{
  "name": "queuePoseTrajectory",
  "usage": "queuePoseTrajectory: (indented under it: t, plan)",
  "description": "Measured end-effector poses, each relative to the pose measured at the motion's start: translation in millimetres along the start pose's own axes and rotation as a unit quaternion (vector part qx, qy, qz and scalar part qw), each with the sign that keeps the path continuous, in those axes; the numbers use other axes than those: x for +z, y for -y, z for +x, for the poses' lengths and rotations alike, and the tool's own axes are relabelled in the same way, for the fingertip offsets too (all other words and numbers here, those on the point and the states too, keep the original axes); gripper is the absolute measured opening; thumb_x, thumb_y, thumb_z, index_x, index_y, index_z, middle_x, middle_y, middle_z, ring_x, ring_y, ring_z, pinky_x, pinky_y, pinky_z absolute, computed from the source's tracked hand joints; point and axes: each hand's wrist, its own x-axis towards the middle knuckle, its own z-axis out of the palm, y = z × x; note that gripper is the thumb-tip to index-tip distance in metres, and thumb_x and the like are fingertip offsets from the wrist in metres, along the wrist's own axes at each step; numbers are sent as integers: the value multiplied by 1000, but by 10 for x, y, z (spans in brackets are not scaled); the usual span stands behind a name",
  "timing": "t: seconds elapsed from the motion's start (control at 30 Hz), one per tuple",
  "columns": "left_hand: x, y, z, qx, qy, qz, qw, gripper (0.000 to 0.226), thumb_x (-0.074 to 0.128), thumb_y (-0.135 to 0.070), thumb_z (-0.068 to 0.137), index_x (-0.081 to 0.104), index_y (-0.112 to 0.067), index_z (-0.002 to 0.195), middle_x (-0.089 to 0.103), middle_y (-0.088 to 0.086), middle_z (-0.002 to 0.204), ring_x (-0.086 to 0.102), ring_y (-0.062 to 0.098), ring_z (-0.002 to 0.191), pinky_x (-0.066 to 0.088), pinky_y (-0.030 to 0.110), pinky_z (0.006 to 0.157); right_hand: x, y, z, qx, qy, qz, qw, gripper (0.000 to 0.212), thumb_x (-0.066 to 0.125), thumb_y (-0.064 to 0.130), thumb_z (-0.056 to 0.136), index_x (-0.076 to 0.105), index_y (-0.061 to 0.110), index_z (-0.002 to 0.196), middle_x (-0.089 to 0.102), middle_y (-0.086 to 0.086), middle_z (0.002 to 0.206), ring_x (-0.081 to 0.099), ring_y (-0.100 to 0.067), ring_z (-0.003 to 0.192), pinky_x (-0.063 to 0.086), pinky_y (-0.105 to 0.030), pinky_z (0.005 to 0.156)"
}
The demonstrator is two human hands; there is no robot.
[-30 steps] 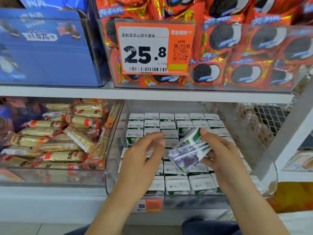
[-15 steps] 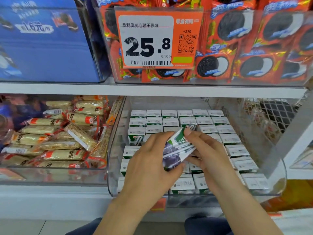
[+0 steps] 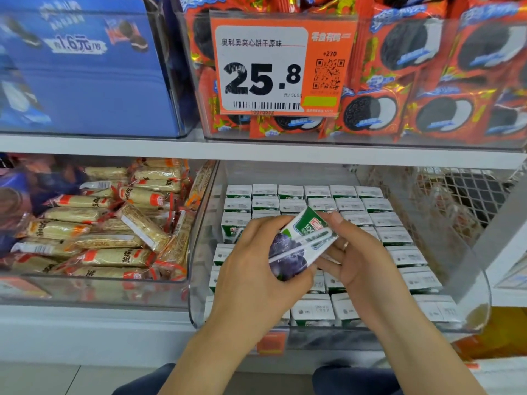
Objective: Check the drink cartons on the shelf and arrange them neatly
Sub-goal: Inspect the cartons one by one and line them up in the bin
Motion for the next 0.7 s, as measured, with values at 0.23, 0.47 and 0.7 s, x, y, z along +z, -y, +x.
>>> queuePoseTrajectory:
  t: [0.23, 0.47, 0.7]
  plan:
    - [-70, -29, 36, -67, -50, -162, 983, 51, 84, -27, 66, 59, -44, 108, 66, -16, 106, 63, -4, 96, 48, 9, 71, -12, 19, -13, -26, 103, -3, 994, 45, 65, 18, 76, 65, 17, 121, 68, -8, 115, 67, -22, 101, 57, -35, 81]
    - [-70, -72, 4, -54, -64, -141, 986, 57, 84, -21, 70, 59, -34, 119, 65, -12, 110, 62, -4, 100, 47, 7, 74, 7, -13, -15, -29, 122, -14, 992, 43, 63, 14, 79, 63, 15, 122, 67, -11, 118, 64, -26, 108, 56, -31, 78]
    - [-76, -70, 8, -24, -45, -128, 990, 61, 82, -23, 70, 54, -34, 123, 62, -13, 114, 58, -5, 105, 46, 6, 79, -28, -34, -17, -59, 122, -34, 990, 48, 63, 12, 80, 59, 15, 127, 67, -8, 118, 66, -23, 104, 55, -29, 78]
